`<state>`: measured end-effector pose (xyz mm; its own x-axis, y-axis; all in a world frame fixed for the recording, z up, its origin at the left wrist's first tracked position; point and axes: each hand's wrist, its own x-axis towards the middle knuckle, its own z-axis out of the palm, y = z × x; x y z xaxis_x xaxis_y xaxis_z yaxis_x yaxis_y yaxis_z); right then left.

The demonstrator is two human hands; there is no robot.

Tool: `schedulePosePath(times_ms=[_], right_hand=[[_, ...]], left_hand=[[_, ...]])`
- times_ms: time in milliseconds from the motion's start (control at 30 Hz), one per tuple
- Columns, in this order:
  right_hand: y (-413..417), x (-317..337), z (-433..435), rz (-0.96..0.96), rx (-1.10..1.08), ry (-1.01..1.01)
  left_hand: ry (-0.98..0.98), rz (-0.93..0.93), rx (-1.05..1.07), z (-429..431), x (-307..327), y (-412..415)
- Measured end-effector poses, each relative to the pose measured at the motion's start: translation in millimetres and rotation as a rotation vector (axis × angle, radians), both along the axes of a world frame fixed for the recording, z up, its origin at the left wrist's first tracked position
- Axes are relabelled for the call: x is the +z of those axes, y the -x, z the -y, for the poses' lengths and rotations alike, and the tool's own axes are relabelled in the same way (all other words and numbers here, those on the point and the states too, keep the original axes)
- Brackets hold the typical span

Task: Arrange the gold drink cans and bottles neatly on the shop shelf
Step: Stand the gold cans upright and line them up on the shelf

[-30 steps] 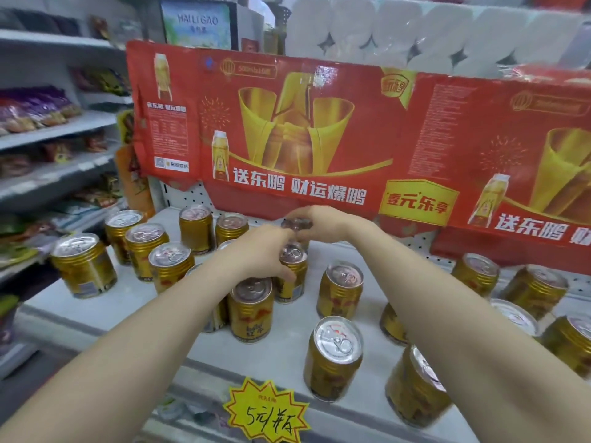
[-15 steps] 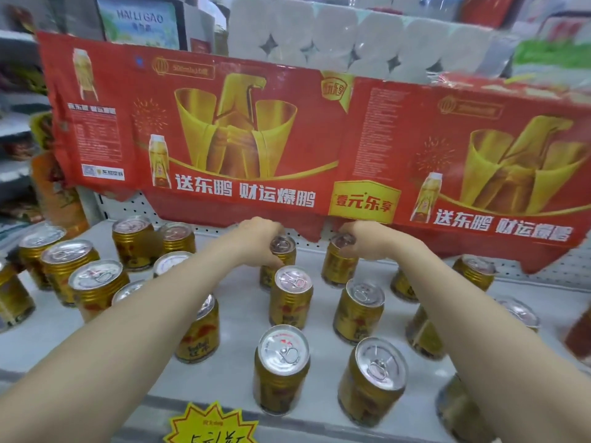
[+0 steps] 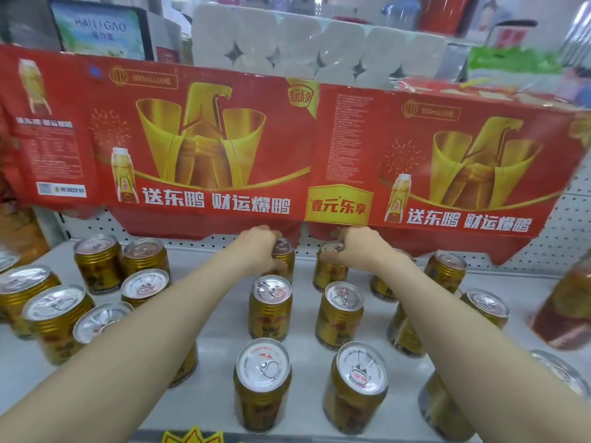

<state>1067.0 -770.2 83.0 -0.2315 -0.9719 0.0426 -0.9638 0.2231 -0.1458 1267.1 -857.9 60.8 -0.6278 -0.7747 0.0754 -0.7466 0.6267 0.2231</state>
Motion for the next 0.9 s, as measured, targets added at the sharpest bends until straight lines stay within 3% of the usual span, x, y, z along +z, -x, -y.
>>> schedulePosePath(times_ms=[200, 400, 567, 900], right_hand=[[2, 0, -1, 0.089, 0.077, -0.033], [0, -3, 3, 0.033, 0.024, 0.010], [0, -2, 1, 0.056, 0.079, 0.004], [1, -5, 1, -0.008, 0.100, 0.007]], left_hand=[[0.005, 0.007, -0.022, -1, 12, 2], [0.082, -0.016, 0.094, -4, 6, 8], [-0.053, 0.042, -0.115, 3, 11, 1], [0.002, 0.066, -0.119, 5, 2, 5]])
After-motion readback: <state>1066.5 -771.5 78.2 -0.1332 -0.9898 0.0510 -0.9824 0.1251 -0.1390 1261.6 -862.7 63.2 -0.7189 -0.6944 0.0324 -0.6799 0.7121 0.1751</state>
